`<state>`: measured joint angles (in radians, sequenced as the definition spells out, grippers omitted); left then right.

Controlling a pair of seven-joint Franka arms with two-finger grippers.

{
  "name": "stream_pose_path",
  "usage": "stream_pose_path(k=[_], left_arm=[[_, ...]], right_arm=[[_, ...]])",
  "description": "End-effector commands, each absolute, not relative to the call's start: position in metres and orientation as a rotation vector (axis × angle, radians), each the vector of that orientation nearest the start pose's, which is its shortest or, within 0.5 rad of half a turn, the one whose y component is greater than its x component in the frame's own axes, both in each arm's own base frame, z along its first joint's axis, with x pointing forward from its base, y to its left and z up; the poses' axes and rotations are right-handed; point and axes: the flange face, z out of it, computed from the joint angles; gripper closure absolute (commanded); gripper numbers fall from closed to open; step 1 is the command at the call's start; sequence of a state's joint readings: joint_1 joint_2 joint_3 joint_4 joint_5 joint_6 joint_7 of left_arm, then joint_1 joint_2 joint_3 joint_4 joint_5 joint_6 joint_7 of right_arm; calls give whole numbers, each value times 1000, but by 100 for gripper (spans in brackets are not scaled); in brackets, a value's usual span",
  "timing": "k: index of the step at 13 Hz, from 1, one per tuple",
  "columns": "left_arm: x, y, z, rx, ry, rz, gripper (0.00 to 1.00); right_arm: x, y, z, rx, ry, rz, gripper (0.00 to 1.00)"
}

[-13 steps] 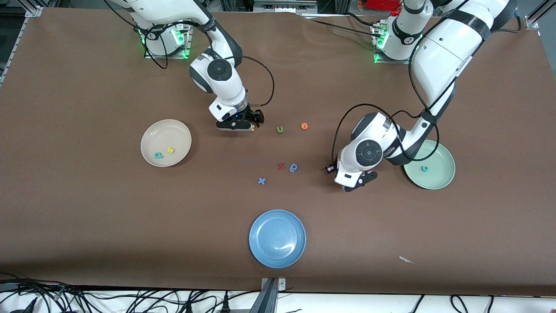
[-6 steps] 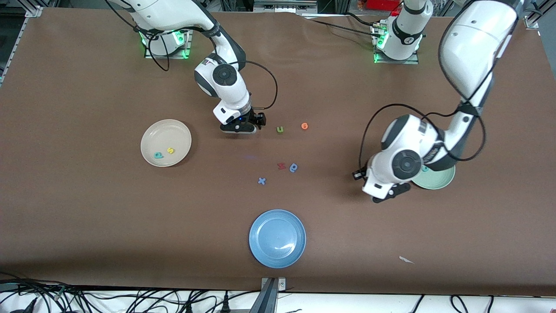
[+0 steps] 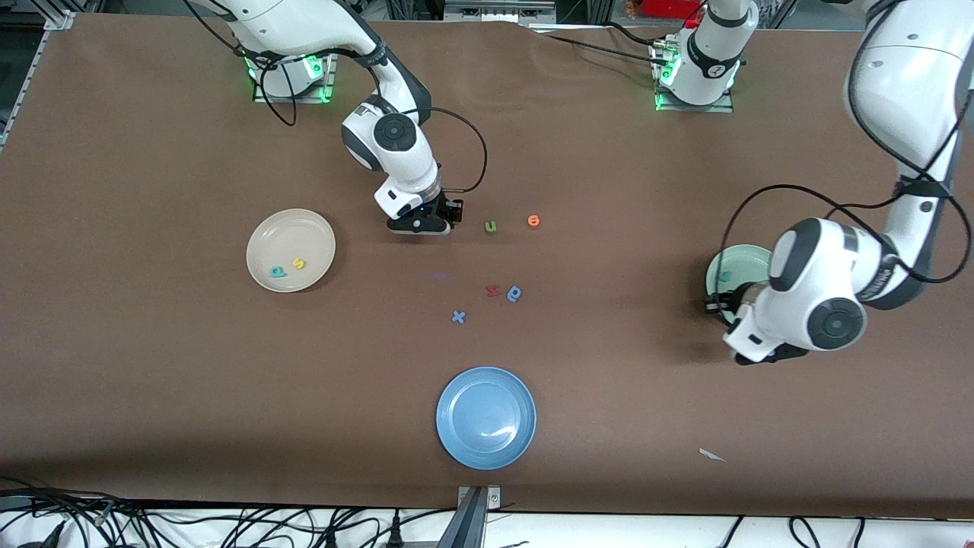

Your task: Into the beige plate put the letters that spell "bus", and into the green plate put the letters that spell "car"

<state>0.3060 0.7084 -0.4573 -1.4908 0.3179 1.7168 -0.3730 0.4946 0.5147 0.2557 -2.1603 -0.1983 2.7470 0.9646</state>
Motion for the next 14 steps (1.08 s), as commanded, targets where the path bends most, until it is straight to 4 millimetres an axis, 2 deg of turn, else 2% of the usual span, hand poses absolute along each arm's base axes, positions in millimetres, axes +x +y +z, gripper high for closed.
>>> stream_pose_path(k=[1, 3, 5, 6, 8, 10, 11, 12, 13, 14], left_arm=[[653, 15, 235, -2968, -75, 667, 83], [647, 46, 219, -2992, -42, 717, 83], [640, 53, 201, -3009, -34, 719, 82], [636, 64, 195, -3020, -53, 714, 81], [631, 66, 187, -3029, -54, 714, 77], [627, 67, 184, -3026, -53, 727, 62], [627, 70, 186, -3025, -61, 727, 48], [630, 68, 191, -3028, -60, 713, 12], [635, 64, 202, -3036, -60, 686, 0], [641, 60, 226, -3043, -67, 629, 0]], right_arm=[[412, 401, 167, -3038, 114, -69, 61], [412, 401, 167, -3039, 112, -70, 69], [414, 399, 166, -3047, 92, -81, 81], [413, 399, 166, -3048, 88, -82, 85], [414, 398, 166, -3049, 87, -84, 86], [418, 397, 175, -3047, 68, -105, 86], [425, 393, 187, -3045, 50, -137, 86], [436, 380, 196, -3068, 48, -136, 86], [443, 368, 206, -3102, 8, -126, 86], [453, 353, 220, -3133, -22, -116, 85]])
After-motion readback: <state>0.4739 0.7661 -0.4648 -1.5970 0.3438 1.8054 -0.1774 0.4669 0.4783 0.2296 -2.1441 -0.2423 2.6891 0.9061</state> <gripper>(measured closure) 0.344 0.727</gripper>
